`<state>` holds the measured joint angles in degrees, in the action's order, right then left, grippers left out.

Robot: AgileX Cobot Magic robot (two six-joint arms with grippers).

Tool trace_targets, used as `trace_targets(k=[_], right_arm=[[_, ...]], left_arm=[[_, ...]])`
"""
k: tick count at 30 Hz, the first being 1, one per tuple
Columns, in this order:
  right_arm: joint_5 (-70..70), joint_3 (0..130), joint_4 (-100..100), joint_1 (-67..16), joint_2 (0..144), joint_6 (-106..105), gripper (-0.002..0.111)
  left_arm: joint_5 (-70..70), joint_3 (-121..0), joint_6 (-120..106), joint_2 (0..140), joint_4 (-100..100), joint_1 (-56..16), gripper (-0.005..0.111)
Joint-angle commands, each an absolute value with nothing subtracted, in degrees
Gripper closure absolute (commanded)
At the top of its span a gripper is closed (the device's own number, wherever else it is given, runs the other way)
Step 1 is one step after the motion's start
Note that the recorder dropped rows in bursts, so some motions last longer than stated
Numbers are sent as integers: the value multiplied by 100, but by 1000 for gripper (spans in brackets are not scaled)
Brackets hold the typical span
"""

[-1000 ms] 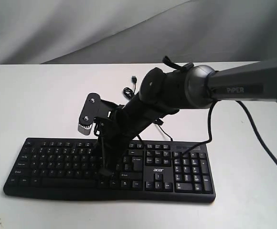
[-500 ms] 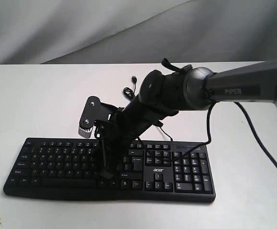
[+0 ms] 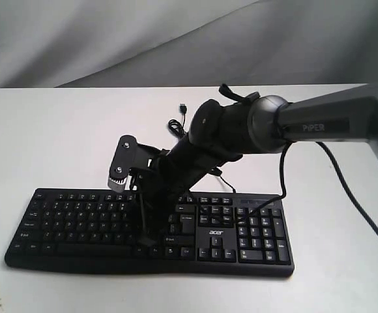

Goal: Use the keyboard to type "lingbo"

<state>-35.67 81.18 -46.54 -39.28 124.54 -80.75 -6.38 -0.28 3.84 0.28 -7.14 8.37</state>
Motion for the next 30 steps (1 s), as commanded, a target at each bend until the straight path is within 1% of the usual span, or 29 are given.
trace_targets(k=[1,16,25,30], right_arm=[[-3542,8107,-4727,-3876,12437,-8155,108],[-3553,8107,-4735,-3849,12571,-8204,108],[-3629,8107,-4691,-3849,12135,-8204,108],[-3524,8107,-4612,-3849,11613,-7897,108]], left_arm=[[-586,0,396,0,-716,799,106],[-586,0,396,0,-716,799,106],[-586,0,396,0,-716,799,106],[-586,0,396,0,-716,799,106]])
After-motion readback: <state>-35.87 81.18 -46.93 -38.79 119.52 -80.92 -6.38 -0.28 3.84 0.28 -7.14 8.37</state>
